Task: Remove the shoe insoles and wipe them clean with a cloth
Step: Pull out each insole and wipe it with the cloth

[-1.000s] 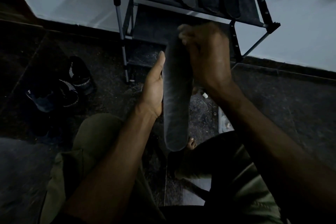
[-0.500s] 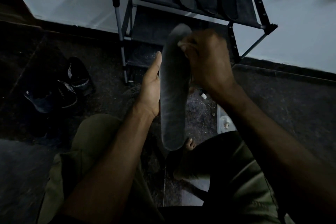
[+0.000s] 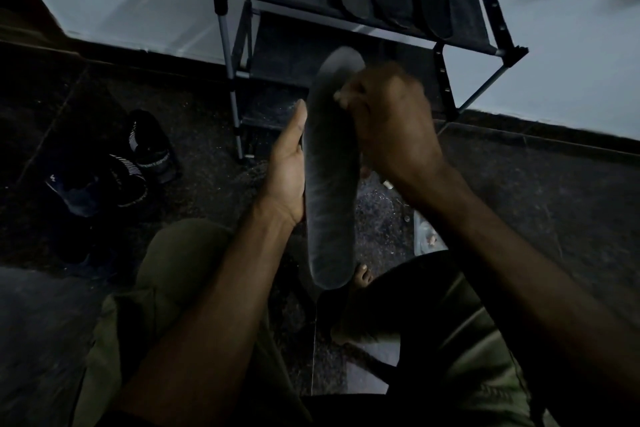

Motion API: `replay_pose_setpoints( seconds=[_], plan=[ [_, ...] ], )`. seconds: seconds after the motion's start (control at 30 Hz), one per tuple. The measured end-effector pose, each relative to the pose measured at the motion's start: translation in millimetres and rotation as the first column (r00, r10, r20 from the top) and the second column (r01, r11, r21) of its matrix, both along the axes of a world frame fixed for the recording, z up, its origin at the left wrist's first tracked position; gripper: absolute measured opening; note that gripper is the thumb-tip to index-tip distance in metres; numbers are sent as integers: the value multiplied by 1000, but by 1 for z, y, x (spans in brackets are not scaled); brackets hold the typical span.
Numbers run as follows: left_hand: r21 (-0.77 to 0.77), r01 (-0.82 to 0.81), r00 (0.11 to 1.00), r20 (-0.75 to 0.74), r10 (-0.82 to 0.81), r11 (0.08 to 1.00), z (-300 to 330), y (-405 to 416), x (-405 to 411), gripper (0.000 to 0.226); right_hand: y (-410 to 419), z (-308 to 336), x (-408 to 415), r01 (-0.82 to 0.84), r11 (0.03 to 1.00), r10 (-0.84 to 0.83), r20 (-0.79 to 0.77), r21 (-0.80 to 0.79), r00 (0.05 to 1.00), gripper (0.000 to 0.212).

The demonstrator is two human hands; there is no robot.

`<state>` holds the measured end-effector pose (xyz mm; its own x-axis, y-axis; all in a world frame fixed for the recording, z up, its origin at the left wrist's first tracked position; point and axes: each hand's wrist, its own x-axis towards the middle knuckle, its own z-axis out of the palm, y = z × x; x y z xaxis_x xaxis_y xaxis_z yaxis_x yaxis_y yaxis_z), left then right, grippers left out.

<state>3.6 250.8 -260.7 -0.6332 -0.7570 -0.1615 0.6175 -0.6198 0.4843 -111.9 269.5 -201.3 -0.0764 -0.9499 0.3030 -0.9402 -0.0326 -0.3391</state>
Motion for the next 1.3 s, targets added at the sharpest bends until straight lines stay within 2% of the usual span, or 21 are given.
replay_pose_setpoints(
  seconds=[0.07,0.13,0.2,0.3,0.37,0.5,0.6,0.87,0.93,1.07,1.13,1.3],
  plan=[
    [25,16,1000,-18,-15,1000,0,-1,1,56,15,-5,10,-92,996,92,-26,-3,995,16],
    [33,31,999,-20,-30,999,1,0,-1,58,15,-6,6,-101,994,100,-34,-37,994,14],
    [21,32,999,-5,-32,999,3,2,-3,60,1,-5,-3,-55,996,53,-22,-67,998,14],
    [-6,24,999,-33,-24,1000,4,3,-4,60,-30,3,-22,105,984,-100,41,-142,994,19],
    [-13,25,999,-27,-25,1000,4,2,-3,60,-34,3,-24,140,978,-132,60,-155,989,20],
    [3,64,997,-50,-63,998,3,0,1,50,1,-14,5,-35,998,34,-22,-59,999,14],
    [32,76,997,-30,-75,997,0,-2,1,54,15,-17,14,-102,994,100,-55,-47,994,21],
    [4,58,996,-62,-58,998,4,3,-4,61,-45,6,-21,136,967,-124,71,-214,990,17],
    [-3,62,997,-53,-62,998,4,3,-3,61,-37,1,-12,106,973,-103,26,-207,994,15],
    [71,74,994,-88,-67,995,1,1,-1,60,2,-17,21,-76,984,72,-34,-158,997,14],
    [87,70,994,-91,-62,994,0,0,-1,58,4,-19,20,-103,985,95,-58,-142,994,15],
    [23,68,997,-32,-67,997,-2,0,-5,54,-35,2,-10,77,976,-84,-27,-203,996,20]
  ],
)
